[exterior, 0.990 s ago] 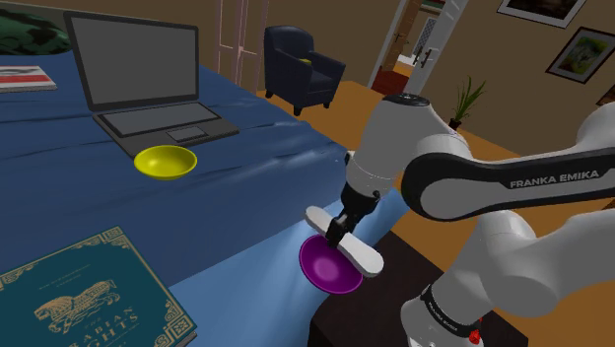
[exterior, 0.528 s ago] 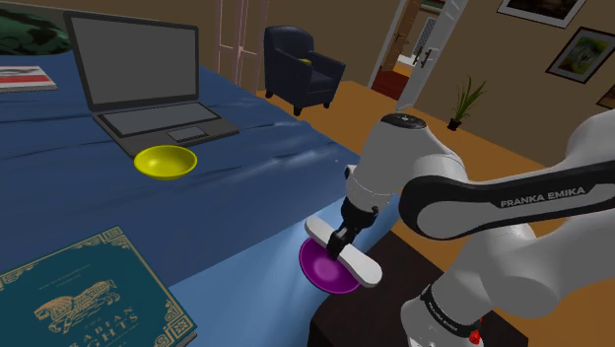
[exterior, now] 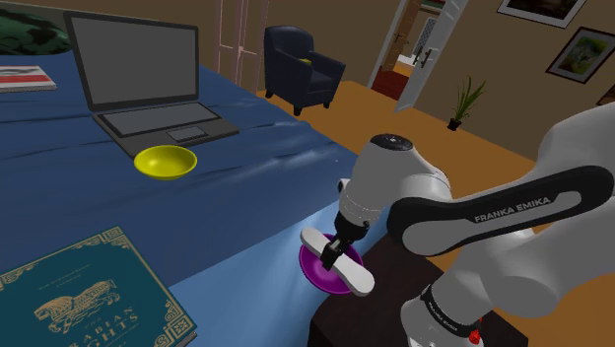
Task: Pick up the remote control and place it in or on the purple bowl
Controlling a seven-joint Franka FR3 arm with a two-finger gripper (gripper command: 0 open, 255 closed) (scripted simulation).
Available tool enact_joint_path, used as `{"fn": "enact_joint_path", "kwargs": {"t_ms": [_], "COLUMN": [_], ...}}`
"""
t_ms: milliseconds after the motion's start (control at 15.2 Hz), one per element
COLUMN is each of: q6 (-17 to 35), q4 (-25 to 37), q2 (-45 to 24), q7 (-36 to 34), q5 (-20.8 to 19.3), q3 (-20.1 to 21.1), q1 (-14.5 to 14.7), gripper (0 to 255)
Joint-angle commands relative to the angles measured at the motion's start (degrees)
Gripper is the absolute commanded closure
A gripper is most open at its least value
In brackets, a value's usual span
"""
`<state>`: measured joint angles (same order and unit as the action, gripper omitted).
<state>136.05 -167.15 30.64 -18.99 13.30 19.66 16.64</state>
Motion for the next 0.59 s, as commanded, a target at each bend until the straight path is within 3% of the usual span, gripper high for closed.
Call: {"fn": "enact_joint_path", "kwargs": {"t_ms": [0, 396, 462, 528], "q6": [0.77, 0.78, 0.77, 0.77], "q4": [-0.15, -0.14, -0.12, -0.12], "q2": [-0.55, -0.56, -0.57, -0.57], "q7": [-0.07, -0.08, -0.09, -0.09], "q5": [0.06, 0.05, 0.05, 0.04], "q3": [0.16, 0.15, 0.16, 0.16], "q1": [-0.01, 0.00, 0.00, 0.00], "gripper": [255, 255, 0, 0]}}
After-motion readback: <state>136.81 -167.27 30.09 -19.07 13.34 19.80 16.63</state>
